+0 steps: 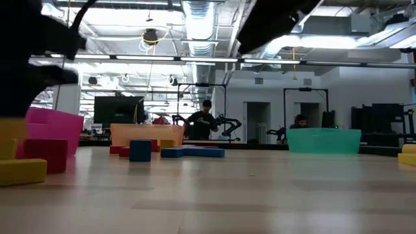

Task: Sort blocks
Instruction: Put the yellow block into the green bin

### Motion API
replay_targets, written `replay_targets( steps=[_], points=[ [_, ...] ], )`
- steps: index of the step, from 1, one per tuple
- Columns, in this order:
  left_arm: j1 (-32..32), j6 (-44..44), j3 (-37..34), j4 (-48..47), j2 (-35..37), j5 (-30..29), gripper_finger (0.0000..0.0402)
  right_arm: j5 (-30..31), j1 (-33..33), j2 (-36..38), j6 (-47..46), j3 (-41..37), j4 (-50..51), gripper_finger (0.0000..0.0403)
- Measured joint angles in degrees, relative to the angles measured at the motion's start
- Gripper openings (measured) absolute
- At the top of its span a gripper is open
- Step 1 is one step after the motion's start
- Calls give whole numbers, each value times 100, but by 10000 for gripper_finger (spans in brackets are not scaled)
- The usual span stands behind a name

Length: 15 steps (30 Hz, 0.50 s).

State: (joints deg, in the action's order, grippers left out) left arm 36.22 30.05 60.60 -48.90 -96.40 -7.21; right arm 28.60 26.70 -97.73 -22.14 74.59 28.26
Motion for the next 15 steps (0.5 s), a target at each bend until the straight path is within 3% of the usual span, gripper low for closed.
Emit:
replay_targets(
  steps=[7, 15],
  points=[
    [-106, -661, 1298, -1180, 0, -1173, 132, -14, 70, 0, 552, 0, -789, 249],
    [-243, -1856, 2823, -1283, 5, -2884, 136, -17, 59, 0, 1051, 0, -1563, 249]
  ],
)
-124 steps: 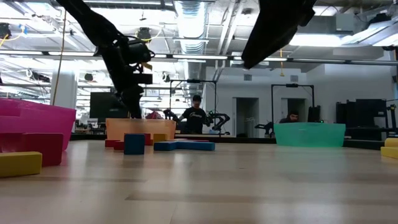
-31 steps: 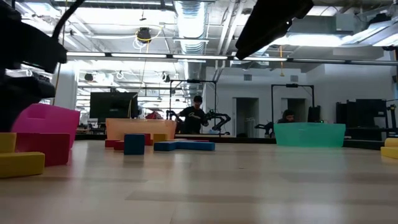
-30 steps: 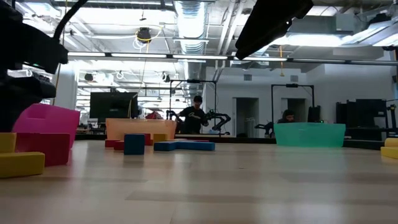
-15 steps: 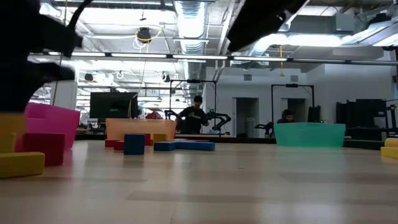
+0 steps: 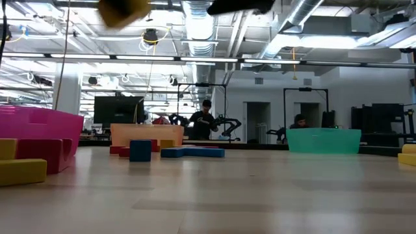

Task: Sort blocks
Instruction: Put the yellow block into the green bin

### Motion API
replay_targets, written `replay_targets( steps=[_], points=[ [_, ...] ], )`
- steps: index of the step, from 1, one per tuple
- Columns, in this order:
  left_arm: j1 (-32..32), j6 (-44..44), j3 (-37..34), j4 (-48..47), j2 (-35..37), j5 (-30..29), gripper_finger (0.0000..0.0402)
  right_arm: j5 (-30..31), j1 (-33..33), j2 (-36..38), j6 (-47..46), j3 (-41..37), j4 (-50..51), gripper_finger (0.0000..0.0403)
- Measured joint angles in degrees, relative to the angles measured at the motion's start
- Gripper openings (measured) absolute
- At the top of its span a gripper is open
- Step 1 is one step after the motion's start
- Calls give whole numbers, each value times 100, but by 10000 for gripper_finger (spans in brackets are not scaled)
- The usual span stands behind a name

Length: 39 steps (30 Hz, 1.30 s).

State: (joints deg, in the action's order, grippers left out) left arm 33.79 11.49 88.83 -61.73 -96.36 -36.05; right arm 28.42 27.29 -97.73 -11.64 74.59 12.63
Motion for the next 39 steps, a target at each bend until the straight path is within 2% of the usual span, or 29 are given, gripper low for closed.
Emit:
replay_targets(
  steps=[4, 11, 20, 27, 39],
  points=[
    [-132, -579, 410, 287, 9, -121, 137, 143, 12, 0, 447, 0, -518, 249],
    [-360, -1039, 514, 705, 1, -19, 138, 1414, 205, 0, 1443, 0, -1030, 249],
    [-473, -1398, 514, 1268, 0, 170, 138, 1258, 218, 0, 1748, 0, -1202, 249],
    [-566, -1443, 514, 1316, 0, 292, 138, 1220, 219, 0, 1771, 0, -1258, 246],
    [-565, -1425, 514, 1399, 0, 419, 139, 1200, 160, 0, 1814, 0, -1321, 160]
  ],
)
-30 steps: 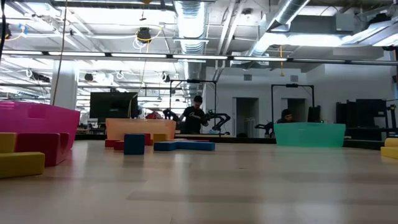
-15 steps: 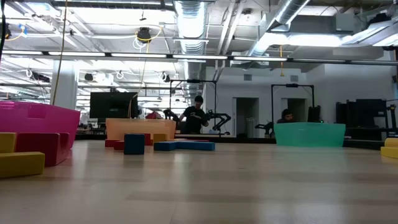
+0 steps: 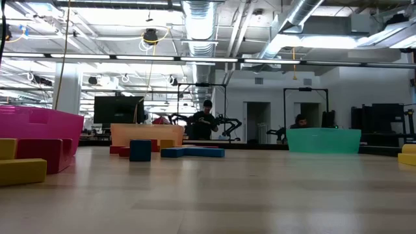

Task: Sort blocks
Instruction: Put the yellow block into the green bin

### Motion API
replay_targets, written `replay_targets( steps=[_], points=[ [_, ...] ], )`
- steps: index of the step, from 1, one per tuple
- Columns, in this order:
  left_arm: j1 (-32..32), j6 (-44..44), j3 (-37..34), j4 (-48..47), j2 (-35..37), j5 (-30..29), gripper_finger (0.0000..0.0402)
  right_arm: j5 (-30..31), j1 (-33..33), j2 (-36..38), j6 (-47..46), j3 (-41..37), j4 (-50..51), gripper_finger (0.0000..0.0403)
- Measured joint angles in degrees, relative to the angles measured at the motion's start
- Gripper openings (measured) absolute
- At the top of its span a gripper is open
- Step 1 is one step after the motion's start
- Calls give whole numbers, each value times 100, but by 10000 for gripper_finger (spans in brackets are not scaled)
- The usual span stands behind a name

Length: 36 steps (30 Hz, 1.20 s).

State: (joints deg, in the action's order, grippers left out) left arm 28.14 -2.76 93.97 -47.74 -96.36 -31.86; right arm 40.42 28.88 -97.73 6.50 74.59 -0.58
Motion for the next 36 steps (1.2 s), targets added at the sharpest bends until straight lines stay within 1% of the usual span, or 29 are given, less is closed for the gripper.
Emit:
replay_targets(
  steps=[3, 10, 13, 17, 24, 27, 30, 32, 36],
  points=[
    [0, 0, 0, 14, 0, 0, 139, 1, 0, 0, -1, 0, 8, 152],
    [2, -65, 0, 7, 0, -50, 144, 9, 2, 0, 11, 0, 11, 150],
    [6, -125, -2, -32, 0, -156, 160, 14, 0, 0, 14, 0, 26, 149],
    [7, -175, 0, -183, 0, -248, 192, 105, -4, 0, -7, 0, 104, 149],
    [7, -50, 0, -675, 37, -883, 238, 428, 24, -2, -287, 0, 434, 149],
    [-19, 61, 0, -931, 127, -1030, 250, 699, 15, 0, -510, 0, 717, 149],
    [-35, 281, 0, -1344, 263, -1296, 257, 1043, -25, -1, -763, 0, 1057, 149],
    [-39, 490, 0, -1665, 393, -1593, 258, 1259, -82, -2, -994, 0, 1343, 149],
    [-37, 1195, 0, -2415, 774, -2064, 259, 1532, -319, -2, -1633, 0, 2138, 148]
  ],
)
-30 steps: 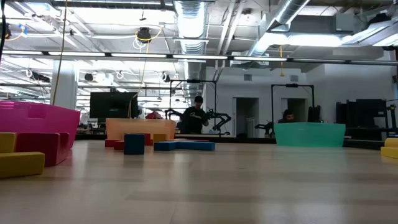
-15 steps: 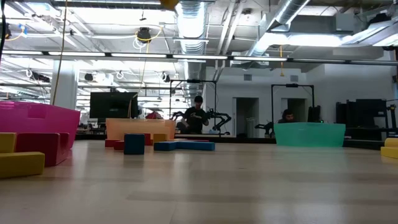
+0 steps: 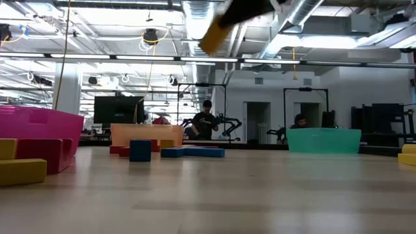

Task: Sort blocks
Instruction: Put the yellow block into the green bin

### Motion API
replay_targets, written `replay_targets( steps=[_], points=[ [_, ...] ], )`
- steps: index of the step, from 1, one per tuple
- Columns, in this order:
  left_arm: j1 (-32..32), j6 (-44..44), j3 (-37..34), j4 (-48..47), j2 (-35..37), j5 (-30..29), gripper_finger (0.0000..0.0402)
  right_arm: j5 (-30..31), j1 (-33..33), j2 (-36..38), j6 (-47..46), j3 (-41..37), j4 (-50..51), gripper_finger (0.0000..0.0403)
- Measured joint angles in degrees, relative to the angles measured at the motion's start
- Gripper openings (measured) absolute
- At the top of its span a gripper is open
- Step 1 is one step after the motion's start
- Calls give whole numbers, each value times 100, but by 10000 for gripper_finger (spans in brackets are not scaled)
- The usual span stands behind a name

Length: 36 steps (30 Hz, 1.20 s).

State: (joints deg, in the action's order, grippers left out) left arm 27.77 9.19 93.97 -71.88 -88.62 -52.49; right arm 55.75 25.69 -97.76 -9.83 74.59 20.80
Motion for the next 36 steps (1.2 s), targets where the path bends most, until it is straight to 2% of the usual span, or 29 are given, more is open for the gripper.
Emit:
replay_targets(
  steps=[7, 11, 15, 18, 27, 36],
  points=[
    [22, 1005, -8, -623, 623, 71, 259, 0, -734, 1, -1258, 0, 1908, 148],
    [81, 1171, -186, -680, 804, 690, 259, -30, -1255, 0, -1922, 0, 3083, 148],
    [114, 1177, -705, -434, 872, 1252, 259, -220, -1763, 1, -2322, 0, 3958, 148],
    [114, 1174, -1192, -135, 876, 1644, 259, -295, -2136, 0, -2346, 0, 4368, 148],
    [114, 1169, -2542, 1044, 878, 2335, 259, -474, -3354, 1, -2313, 0, 5314, 148],
    [114, 1148, -2970, 1616, 883, 2576, 259, -1078, -4749, 317, -1559, 0, 5219, 148]
  ],
)
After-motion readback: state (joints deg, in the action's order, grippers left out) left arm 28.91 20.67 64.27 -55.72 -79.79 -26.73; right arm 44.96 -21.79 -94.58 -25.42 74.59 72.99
